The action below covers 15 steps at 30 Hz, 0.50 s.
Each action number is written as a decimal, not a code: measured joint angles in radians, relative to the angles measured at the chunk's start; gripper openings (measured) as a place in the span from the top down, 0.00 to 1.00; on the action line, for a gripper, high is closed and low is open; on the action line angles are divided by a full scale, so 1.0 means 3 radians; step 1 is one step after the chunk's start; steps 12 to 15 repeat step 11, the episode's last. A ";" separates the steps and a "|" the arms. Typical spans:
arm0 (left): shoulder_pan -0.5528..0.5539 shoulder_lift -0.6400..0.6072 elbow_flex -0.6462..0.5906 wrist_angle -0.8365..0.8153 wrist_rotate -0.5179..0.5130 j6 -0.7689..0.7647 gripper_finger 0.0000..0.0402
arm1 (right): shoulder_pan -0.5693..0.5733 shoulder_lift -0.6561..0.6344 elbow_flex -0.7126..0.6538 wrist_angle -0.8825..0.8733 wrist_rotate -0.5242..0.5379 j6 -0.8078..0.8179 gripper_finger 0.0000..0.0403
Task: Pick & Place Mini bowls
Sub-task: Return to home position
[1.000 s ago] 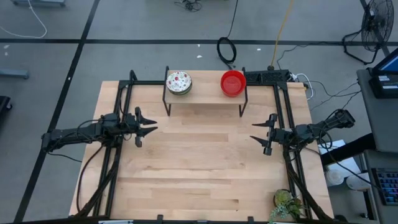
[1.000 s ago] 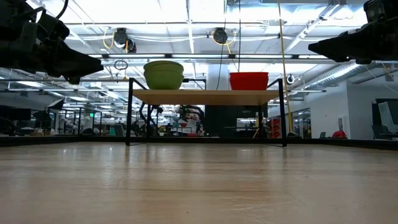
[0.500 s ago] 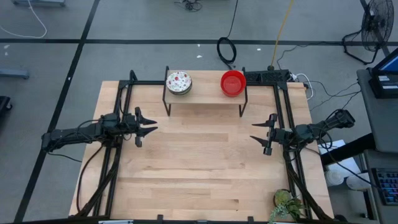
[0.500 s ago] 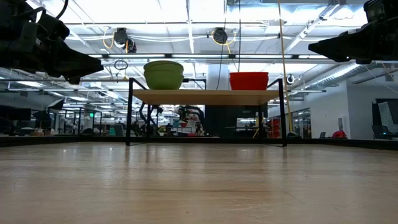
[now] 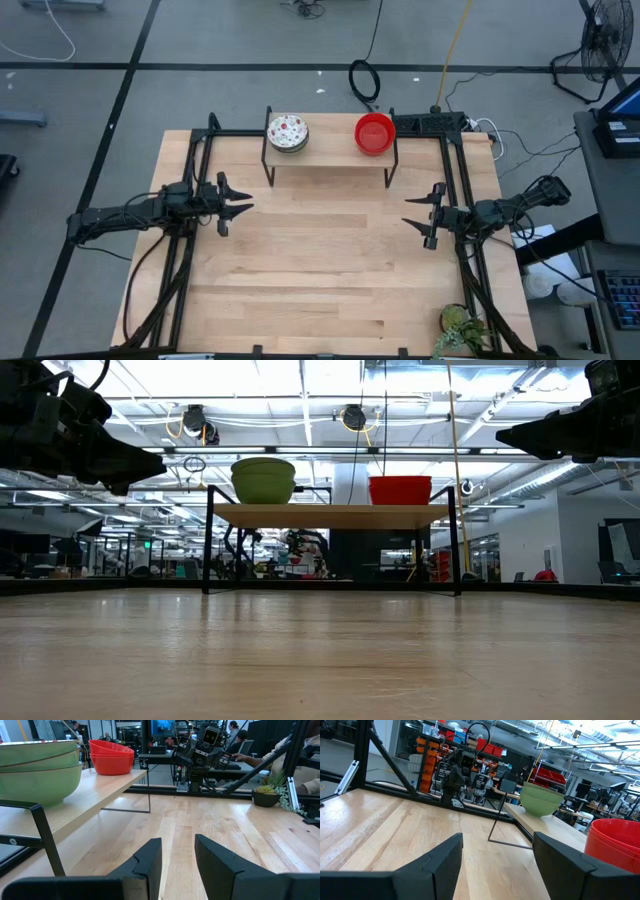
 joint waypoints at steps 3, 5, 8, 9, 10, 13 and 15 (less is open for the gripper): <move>0.0000 0.0000 0.0000 0.0001 0.0000 0.0000 0.70 | 0.0000 0.0000 0.0000 0.0000 0.0000 0.0000 0.44; -0.0001 0.0000 0.0000 0.0000 0.0001 0.0000 0.70 | 0.0001 -0.0001 0.0000 0.0000 0.0000 0.0000 0.43; 0.0000 0.0000 0.0000 0.0000 0.0000 0.0000 0.70 | 0.0000 0.0000 -0.0001 0.0000 0.0000 0.0000 0.43; -0.0001 0.0000 0.0000 0.0001 0.0000 0.0000 0.70 | 0.0000 -0.0001 -0.0001 0.0000 0.0000 0.0000 0.43; 0.0000 0.0000 0.0000 0.0001 0.0001 0.0000 0.70 | 0.0001 -0.0001 -0.0001 0.0000 -0.0001 -0.0001 0.44; 0.0000 -0.0001 0.0000 0.0000 0.0000 0.0000 0.70 | 0.0001 -0.0001 -0.0001 0.0000 0.0000 0.0000 0.44; 0.0000 -0.0001 0.0000 0.0000 0.0000 0.0000 0.70 | 0.0001 -0.0001 -0.0001 0.0000 0.0000 0.0000 0.44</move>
